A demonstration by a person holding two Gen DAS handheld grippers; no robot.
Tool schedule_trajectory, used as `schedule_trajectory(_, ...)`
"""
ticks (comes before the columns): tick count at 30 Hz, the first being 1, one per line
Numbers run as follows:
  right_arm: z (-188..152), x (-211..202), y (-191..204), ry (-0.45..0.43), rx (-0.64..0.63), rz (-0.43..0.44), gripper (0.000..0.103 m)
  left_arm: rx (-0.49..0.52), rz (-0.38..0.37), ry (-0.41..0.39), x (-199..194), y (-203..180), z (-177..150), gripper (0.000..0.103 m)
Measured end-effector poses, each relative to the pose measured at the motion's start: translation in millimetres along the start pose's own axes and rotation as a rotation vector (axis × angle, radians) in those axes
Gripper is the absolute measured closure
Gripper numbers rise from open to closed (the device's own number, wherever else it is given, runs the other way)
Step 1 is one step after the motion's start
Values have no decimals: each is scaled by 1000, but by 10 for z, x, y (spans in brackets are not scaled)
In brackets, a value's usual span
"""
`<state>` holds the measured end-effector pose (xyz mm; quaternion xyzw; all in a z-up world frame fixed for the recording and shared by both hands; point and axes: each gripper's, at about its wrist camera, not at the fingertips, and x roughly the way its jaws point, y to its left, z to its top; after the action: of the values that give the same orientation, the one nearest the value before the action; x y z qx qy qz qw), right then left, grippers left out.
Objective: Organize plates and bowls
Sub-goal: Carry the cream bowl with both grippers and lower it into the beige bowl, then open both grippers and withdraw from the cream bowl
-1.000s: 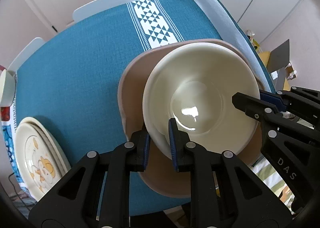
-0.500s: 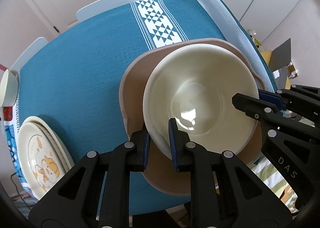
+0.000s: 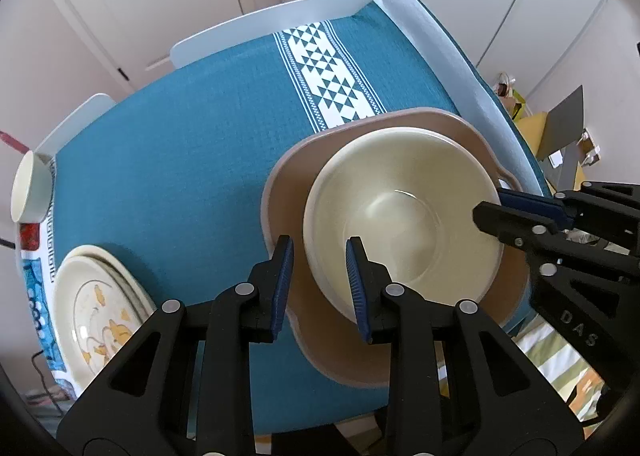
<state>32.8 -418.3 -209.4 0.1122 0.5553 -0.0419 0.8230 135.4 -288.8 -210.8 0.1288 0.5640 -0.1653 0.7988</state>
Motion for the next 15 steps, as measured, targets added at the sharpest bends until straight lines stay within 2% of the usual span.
schedule_trajectory(6, -29, -226, 32, -41, -10, 26, 91, -13, 15, -42, -237, 106, -2, 79)
schedule_trajectory(12, 101, -514, 249, -116, -64, 51, 91, -88, 24, -120, -654, 402, -37, 76)
schedule_trajectory(13, 127, -538, 281, -127, -74, 55, 91, -109, 24, -142, -744, 479, -53, 65)
schedule_trajectory(14, 163, -575, 338, -143, -89, 60, 91, -130, 29, -168, -836, 557, -74, 40)
schedule_trajectory(15, 218, -610, 408, -158, -108, 65, 91, -147, 42, -195, -918, 621, -97, 26)
